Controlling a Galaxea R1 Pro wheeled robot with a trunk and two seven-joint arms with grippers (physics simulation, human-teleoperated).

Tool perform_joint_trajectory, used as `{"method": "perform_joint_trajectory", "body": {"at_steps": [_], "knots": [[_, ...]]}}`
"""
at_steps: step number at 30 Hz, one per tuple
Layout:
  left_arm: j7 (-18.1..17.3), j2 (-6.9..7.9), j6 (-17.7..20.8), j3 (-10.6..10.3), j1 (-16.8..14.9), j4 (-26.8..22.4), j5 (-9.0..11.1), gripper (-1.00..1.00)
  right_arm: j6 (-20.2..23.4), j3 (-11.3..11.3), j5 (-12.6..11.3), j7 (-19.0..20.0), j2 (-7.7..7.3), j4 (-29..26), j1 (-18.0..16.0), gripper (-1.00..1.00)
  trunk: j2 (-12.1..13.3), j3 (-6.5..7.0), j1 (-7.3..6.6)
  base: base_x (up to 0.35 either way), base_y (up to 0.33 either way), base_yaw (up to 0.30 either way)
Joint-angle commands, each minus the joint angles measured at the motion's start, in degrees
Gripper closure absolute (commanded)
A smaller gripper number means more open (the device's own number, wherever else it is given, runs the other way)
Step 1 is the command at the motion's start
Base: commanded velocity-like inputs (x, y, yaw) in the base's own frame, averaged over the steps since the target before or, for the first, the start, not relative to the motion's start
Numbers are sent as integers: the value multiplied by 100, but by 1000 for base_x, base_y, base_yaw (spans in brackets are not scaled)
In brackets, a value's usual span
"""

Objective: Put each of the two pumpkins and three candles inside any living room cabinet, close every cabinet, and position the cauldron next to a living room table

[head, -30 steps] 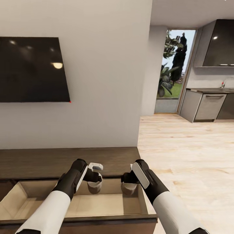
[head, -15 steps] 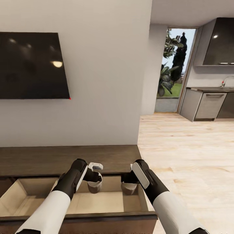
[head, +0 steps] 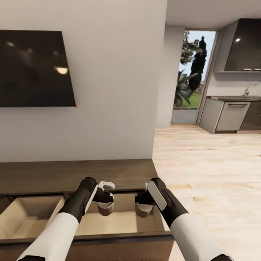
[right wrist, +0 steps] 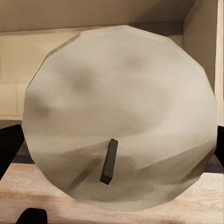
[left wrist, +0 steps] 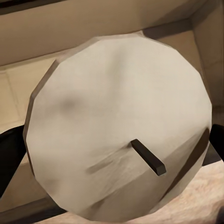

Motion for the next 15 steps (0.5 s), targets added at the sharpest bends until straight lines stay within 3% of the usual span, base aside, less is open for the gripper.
{"method": "perform_joint_trajectory", "body": {"at_steps": [1,15], "knots": [[-50,0,18,-1,-3,-8,-60,100,5,10,-59,-57,0,-3,-5,100,-45,-23,22,0,0,-151],[-50,0,18,-1,-3,-8,-60,100,5,10,-58,-57,0,-3,-5,100,-606,-271,329,0,0,-29]]}}
